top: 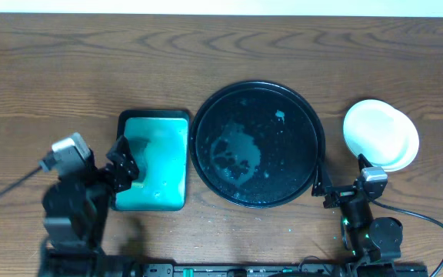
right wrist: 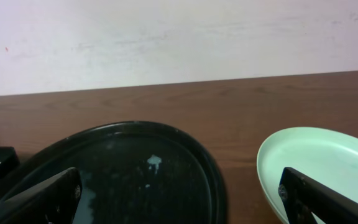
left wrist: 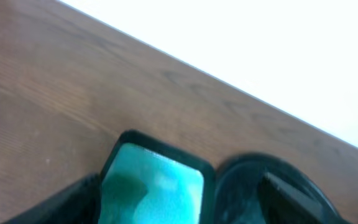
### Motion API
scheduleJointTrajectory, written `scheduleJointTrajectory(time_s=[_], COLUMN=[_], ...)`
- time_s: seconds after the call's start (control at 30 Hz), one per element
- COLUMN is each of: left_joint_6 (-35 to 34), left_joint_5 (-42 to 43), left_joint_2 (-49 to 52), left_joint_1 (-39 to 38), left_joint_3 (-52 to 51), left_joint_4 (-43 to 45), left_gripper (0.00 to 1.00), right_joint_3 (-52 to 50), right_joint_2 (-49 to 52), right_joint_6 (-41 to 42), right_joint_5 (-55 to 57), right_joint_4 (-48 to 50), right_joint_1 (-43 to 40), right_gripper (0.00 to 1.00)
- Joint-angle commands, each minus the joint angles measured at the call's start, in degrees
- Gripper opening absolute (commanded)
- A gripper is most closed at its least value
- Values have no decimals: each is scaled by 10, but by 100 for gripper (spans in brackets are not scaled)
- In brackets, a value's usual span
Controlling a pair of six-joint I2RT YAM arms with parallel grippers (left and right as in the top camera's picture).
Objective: Clean dirty plates on tray and stack at the side
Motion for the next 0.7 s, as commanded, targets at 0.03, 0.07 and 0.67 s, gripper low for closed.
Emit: scheduleJointTrajectory(time_s=[0.03,0.07,0.67], left_joint_6=[14,14,40], left_joint_5=[20,20,15], left_joint_2=[-117,-142,-262], left_joint_1=[6,6,4], left_joint_3=[-152,-178,-366], left_joint_4=[106,122,223], left_gripper=[80,80,80], right_joint_3=[-2,-2,-2], right_joint_2=[-4,-4,-4], right_joint_6=[-7,-7,-7], right_joint_5=[7,7,7], right_joint_4=[0,0,0], right_joint_1=[7,7,7], right_gripper=[99,99,99])
